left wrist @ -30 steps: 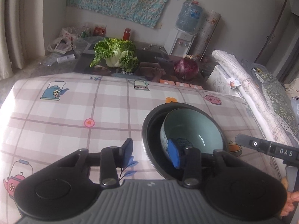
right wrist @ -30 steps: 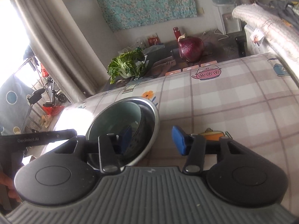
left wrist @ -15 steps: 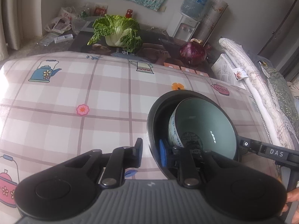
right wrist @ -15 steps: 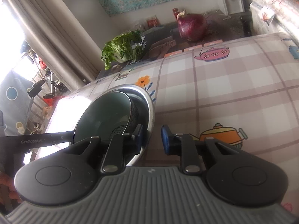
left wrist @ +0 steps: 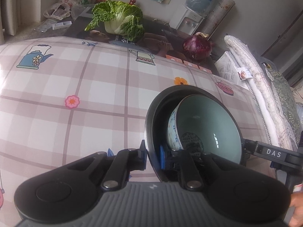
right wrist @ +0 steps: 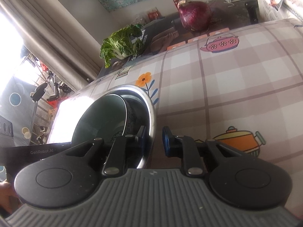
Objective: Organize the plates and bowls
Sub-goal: 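Lift the steel bowl with both tools and carry it over the plate stack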
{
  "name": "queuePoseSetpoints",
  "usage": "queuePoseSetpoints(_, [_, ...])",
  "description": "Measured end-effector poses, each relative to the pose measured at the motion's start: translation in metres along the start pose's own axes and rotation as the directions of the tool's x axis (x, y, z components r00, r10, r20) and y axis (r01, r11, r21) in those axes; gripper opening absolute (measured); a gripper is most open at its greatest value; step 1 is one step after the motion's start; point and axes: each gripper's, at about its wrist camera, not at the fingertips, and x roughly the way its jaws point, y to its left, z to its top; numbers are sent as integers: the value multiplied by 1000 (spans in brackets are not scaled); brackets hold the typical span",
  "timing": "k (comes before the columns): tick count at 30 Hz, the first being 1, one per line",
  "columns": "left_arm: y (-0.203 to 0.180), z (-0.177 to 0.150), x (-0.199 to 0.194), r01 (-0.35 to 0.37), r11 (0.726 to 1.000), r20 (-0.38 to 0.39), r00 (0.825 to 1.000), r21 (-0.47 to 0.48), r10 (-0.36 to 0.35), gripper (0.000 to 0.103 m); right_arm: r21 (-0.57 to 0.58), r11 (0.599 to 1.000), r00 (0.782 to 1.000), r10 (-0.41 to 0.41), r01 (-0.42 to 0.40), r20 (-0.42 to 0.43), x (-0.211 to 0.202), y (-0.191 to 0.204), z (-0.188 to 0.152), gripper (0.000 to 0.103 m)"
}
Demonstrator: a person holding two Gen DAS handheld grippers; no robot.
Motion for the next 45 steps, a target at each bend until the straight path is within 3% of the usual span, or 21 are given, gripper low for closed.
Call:
queuePoseSetpoints(4, [1,0,-1,5,1000,-2,1000,-12,-5,13,1,1000,1000,14,-14,4,1,3,0,9])
queuePoseSetpoints(27, [-2,4,-11,18,1000,27,999,-19,-17,11,20,999,999,25,-26,32,-6,4,-1,9])
queuePoseSetpoints(45, [-22,3,-56,55,999,96,994,2,-55,11,-11,1000,995,24,-23,98,-61,29,3,9])
